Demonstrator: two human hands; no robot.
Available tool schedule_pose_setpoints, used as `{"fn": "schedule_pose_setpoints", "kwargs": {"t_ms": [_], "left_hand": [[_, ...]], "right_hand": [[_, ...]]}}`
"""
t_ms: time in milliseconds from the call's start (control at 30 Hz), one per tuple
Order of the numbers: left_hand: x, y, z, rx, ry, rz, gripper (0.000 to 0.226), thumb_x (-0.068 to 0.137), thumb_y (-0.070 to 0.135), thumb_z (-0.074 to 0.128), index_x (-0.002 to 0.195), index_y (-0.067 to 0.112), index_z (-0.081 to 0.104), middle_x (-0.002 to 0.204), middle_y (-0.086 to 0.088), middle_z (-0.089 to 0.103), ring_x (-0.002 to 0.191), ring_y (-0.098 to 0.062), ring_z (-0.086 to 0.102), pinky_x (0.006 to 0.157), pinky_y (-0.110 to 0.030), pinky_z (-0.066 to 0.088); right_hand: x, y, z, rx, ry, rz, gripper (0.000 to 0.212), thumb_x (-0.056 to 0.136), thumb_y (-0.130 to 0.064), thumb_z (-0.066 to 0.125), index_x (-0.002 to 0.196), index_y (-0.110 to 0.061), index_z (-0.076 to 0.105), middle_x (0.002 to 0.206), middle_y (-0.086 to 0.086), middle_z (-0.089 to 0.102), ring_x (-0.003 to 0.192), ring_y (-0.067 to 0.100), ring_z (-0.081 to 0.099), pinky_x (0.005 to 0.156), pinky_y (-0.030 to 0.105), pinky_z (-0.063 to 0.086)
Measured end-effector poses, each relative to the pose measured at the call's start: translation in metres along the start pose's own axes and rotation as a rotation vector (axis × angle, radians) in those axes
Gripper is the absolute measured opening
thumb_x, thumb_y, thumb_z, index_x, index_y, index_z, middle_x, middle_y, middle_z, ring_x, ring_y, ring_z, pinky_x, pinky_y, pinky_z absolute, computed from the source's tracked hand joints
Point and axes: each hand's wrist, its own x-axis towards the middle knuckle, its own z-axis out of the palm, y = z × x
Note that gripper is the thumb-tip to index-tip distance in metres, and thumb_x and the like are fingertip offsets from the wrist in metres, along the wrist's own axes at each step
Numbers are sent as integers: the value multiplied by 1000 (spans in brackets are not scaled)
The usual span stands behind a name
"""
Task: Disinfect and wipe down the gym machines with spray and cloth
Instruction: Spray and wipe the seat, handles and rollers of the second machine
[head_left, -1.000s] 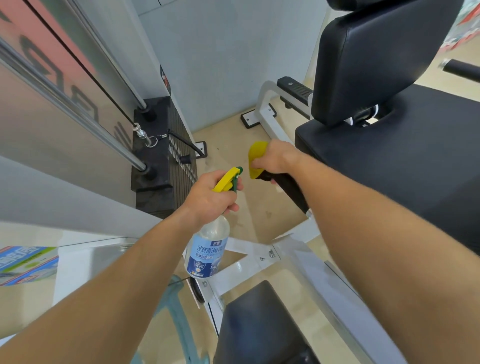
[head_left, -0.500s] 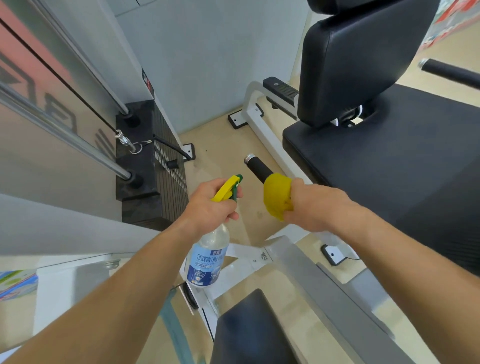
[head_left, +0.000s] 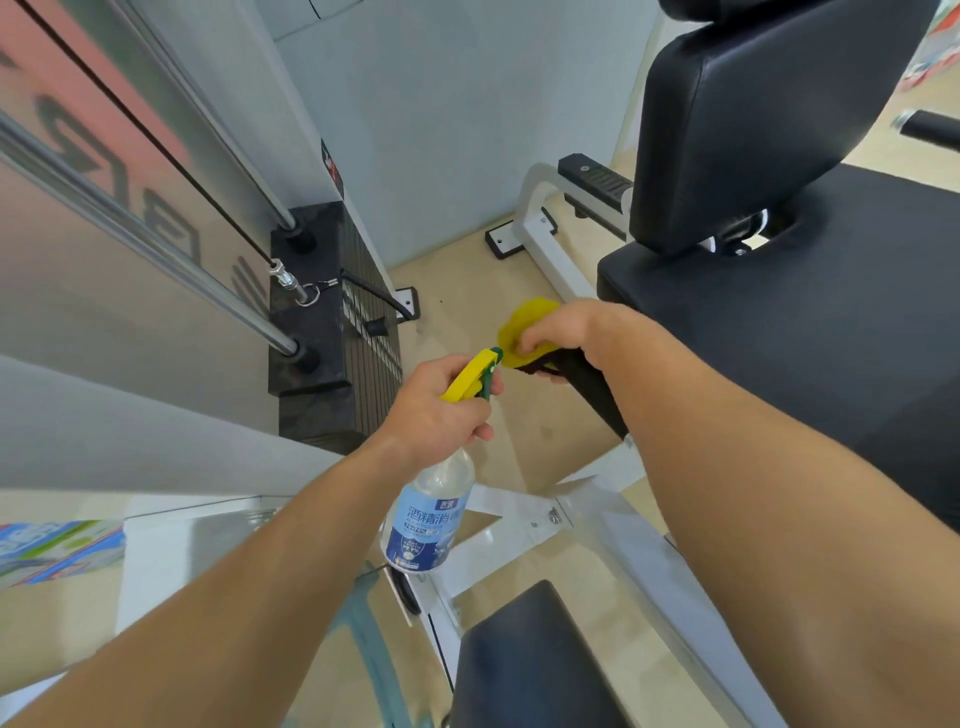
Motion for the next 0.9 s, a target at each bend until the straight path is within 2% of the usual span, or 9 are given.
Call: {"fn": "schedule_pose_setpoints", "kwargs": {"t_ms": [67, 133, 233, 333, 433, 567, 700, 800, 900], "left_hand": [[-4, 1, -4, 23, 5, 5, 30, 88, -12, 52, 105, 5, 70, 115, -22, 68, 59, -19, 66, 63, -31, 53], [-8, 1, -7, 51, 8, 12, 30, 87, -11, 54, 105, 7, 70, 115, -22, 68, 58, -17, 66, 62, -29, 52], [-14, 2, -6, 59, -8, 22, 30, 87, -12, 54, 104, 7, 70, 116, -21, 68, 60, -19, 65, 56, -20, 49], [-17, 1, -4, 65, -33, 21, 30, 88, -10, 55, 104, 9, 70, 115, -21, 68, 59, -17, 67, 57, -20, 50], [-16, 0, 0, 45, -53, 12, 30, 88, -11, 55, 106, 9, 70, 116, -23, 67, 59, -18, 67, 60, -25, 52], [-13, 3, 5, 53, -71, 29, 33, 85, -10, 55, 104, 11, 71, 116, -20, 68, 63, -19, 70, 67, -30, 54], [-9, 8, 5, 32, -67, 48, 33, 74, 7, 57, 102, 17, 71, 113, -18, 69, 64, -22, 72, 70, -34, 55], [-2, 5, 5, 42, -49, 37, 32, 82, -5, 56, 104, 13, 71, 115, -20, 69, 62, -22, 71, 67, -31, 52], [4, 3, 3, 70, -36, 48, 30, 82, -6, 56, 104, 9, 70, 114, -19, 69, 60, -21, 69, 63, -29, 53]], "right_hand": [[3, 10, -4, 217, -56, 23, 27, 87, -28, 74, 98, -5, 65, 80, 10, 67, 61, 17, 61, 80, 34, 57], [1, 25, -8, 304, -125, 25, 36, 85, -36, 76, 103, -8, 63, 70, 6, 64, 54, 15, 57, 87, 40, 59], [-6, 46, -13, 300, -189, 18, 43, 83, -38, 76, 109, -10, 58, 76, 8, 61, 52, 16, 53, 91, 47, 58], [-26, 52, -13, 84, -61, -20, 40, 84, -38, 72, 107, -7, 59, 83, 13, 65, 56, 21, 59, 87, 44, 59], [-60, 61, -9, -353, 97, -158, 20, 93, -31, 63, 99, -13, 59, 77, 3, 64, 61, 17, 59, 62, 30, 50], [-98, 87, 22, -1081, 568, -211, 27, 92, -16, 52, 114, -14, 36, 94, 2, 59, 74, 21, 52, 59, 34, 39], [-78, 66, 38, -1147, 663, -172, 36, 85, -10, 59, 114, -11, 37, 95, 8, 58, 77, 24, 50, 54, 33, 39], [-47, 39, 39, -1078, 701, -187, 35, 84, -10, 63, 113, -7, 44, 85, 7, 58, 75, 26, 55, 57, 32, 43], [-22, 15, 48, -1086, 745, -221, 35, 89, -11, 63, 118, -6, 44, 99, 8, 64, 91, 27, 65, 63, 31, 44]]}}
